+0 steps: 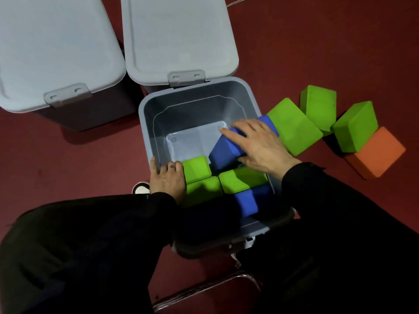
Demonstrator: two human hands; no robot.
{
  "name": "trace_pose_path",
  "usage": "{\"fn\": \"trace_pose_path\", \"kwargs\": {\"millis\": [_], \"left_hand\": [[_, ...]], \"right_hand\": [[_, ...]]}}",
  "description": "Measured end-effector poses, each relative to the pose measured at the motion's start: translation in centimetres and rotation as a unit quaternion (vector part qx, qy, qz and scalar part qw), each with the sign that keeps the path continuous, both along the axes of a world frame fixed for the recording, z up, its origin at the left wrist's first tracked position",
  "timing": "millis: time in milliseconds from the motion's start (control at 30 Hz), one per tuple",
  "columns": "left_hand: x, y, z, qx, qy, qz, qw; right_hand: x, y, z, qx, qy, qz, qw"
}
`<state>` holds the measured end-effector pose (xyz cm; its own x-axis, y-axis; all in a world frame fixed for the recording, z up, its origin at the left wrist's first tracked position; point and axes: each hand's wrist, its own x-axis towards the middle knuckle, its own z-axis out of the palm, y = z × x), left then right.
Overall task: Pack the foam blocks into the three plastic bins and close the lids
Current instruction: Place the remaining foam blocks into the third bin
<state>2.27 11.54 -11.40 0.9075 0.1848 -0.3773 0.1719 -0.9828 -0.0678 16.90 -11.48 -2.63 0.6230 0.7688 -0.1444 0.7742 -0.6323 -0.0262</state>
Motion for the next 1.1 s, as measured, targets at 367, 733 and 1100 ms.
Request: {"fn": "trace_pose_path", "kwargs": {"millis": [367,733,1100], "left_hand": [[0.7,0.3,-1.3,-0.069,-0.003,-0.060,0.996],[2.8,-3.5,0.0,-0.132,-0.001,0.016,0.991],[10.8,-13.8,10.0,-0.284,-0.094,-0.078,0.951]], "right_hand": [[-3.6,2.2,-10.3,-0.095,0.175,-0.086,0.976],[-3.0,2.5,-10.0,-0.020,0.224,-0.121,0.967],[3.4,-9.4,4.7,0.110,0.213,-0.285,0.928]]}}
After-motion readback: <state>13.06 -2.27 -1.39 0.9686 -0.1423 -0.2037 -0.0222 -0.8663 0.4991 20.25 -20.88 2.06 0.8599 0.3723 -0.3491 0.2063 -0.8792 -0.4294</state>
